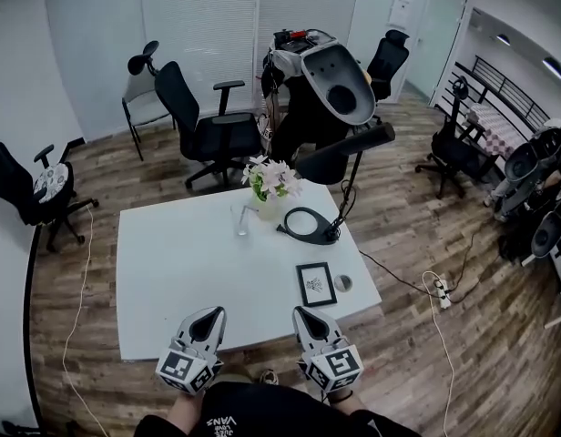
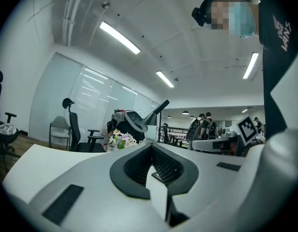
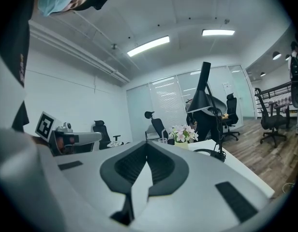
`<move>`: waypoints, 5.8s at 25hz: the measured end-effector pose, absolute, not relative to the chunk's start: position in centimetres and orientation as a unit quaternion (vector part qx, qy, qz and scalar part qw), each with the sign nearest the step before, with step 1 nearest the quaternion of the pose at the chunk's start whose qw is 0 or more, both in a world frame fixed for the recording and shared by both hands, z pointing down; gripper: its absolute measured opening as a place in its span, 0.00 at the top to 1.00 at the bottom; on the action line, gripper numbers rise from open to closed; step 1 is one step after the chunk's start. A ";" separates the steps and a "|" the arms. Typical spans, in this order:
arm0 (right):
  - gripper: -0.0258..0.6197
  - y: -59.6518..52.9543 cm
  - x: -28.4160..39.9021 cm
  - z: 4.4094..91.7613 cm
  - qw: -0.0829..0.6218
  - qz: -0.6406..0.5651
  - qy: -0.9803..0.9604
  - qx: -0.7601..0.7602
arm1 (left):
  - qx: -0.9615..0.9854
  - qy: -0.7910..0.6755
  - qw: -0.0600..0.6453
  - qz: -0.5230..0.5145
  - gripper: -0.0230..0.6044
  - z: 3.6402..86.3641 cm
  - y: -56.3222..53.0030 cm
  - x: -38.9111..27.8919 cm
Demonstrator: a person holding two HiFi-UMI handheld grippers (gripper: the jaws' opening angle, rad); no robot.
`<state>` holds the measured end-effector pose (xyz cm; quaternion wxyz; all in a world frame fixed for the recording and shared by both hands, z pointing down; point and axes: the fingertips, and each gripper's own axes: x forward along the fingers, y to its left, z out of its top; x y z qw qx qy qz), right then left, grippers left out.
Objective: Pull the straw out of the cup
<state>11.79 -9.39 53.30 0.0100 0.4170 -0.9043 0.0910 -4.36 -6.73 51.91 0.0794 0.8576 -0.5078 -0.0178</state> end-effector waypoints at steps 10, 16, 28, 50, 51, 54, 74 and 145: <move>0.93 -13.2 10.4 53.3 0.016 0.100 -0.900 0.424 | 0.864 -0.494 0.091 -0.016 0.95 52.3 -11.0 -5.1; 0.93 -16.5 8.2 52.4 0.017 0.093 -0.899 0.428 | 0.869 -0.487 0.088 -0.021 0.95 51.2 -14.7 -7.1; 0.93 -20.7 3.8 52.0 0.028 0.082 -0.892 0.443 | 0.880 -0.467 0.085 -0.032 0.95 51.0 -20.0 -11.0; 0.93 -26.7 3.2 53.0 0.052 0.097 -0.912 0.395 | 0.877 -0.477 0.059 -0.005 0.95 51.4 -27.8 -8.3; 0.93 -26.9 3.4 53.0 0.052 0.098 -0.913 0.392 | 0.876 -0.479 0.057 -0.004 0.95 51.4 -28.2 -8.1; 0.93 -27.3 3.7 52.7 0.053 0.096 -0.917 0.383 | 0.871 -0.489 0.053 -0.001 0.95 51.1 -29.2 -7.8; 0.93 -29.1 5.3 53.2 0.056 0.106 -0.915 0.385 | 0.871 -0.485 0.052 0.057 0.84 54.6 -35.0 -5.9; 0.93 -29.1 8.8 53.9 0.068 0.116 -0.899 0.417 | 0.850 -0.504 0.078 0.131 0.91 59.5 -41.0 -6.3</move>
